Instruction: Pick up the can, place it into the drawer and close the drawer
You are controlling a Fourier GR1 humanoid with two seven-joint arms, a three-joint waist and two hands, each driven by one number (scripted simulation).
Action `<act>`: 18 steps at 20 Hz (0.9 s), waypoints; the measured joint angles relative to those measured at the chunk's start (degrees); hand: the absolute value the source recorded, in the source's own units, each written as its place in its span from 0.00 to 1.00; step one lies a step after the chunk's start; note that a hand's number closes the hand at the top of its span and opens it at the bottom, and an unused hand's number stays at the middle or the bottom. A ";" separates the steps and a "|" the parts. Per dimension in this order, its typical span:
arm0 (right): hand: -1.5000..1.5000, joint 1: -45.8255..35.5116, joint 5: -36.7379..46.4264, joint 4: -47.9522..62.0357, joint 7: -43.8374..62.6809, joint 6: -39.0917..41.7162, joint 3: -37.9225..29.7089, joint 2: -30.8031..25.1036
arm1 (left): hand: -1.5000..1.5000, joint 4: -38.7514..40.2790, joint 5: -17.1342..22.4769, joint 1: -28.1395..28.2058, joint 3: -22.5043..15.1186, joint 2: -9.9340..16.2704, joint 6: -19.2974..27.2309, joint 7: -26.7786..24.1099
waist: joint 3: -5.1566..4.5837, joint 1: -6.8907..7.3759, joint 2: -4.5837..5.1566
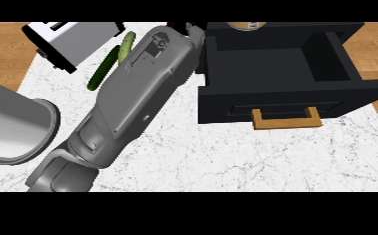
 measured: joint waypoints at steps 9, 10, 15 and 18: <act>0.00 -1.25 -1.30 -0.76 1.85 -0.72 -0.48 -0.98 | 1.00 7.79 8.84 -4.95 -6.73 0.00 2.83 -3.76 | 0.03 -1.23 0.21; 0.00 -1.58 -1.81 -0.63 2.25 -0.77 -0.60 -1.52 | 1.00 8.15 9.91 -4.81 -7.86 0.00 3.33 -4.46 | 0.03 -1.37 0.24; 0.00 -1.95 -2.15 -2.05 3.22 -1.43 0.09 -1.18 | 1.00 11.26 14.55 -5.82 -11.30 0.00 4.21 -6.15 | 0.05 -2.03 0.41; 0.00 -2.78 -1.98 -2.94 4.66 -2.56 0.58 -1.45 | 1.00 13.67 16.36 -7.29 -12.86 0.00 4.48 -6.21 | 0.05 -2.05 0.50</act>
